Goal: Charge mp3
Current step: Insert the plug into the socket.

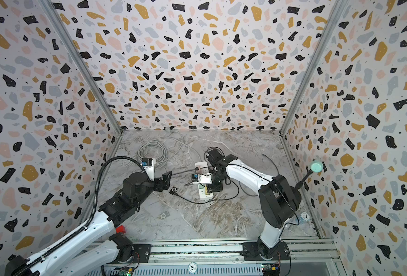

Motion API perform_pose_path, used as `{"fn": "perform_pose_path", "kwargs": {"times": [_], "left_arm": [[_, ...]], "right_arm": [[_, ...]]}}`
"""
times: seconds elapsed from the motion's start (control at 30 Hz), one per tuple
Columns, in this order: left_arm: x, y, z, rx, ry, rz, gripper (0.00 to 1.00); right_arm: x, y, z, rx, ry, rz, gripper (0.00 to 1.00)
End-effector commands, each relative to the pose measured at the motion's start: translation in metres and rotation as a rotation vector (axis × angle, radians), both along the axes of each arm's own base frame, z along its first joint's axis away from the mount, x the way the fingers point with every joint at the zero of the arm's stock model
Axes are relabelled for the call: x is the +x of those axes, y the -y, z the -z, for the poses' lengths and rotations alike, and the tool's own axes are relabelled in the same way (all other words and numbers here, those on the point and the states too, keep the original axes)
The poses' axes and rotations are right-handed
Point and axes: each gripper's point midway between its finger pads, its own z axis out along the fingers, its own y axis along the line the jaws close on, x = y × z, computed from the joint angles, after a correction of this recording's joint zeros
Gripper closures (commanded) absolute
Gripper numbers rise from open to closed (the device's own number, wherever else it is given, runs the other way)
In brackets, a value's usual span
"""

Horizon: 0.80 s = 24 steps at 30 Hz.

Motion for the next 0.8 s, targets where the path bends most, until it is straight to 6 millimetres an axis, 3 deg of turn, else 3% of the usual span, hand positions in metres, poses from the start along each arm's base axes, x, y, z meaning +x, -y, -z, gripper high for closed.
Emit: {"fn": "perform_pose_path", "kwargs": {"times": [0.0, 0.77], "left_arm": [[0.0, -0.001, -0.002, 0.004, 0.03, 0.005, 0.09], [-0.007, -0.003, 0.008, 0.006, 0.029, 0.021, 0.09]], "right_arm": [[0.003, 0.001, 0.006, -0.016, -0.014, -0.006, 1.0], [0.007, 0.002, 0.023, -0.013, -0.018, 0.05, 1.0]]}}
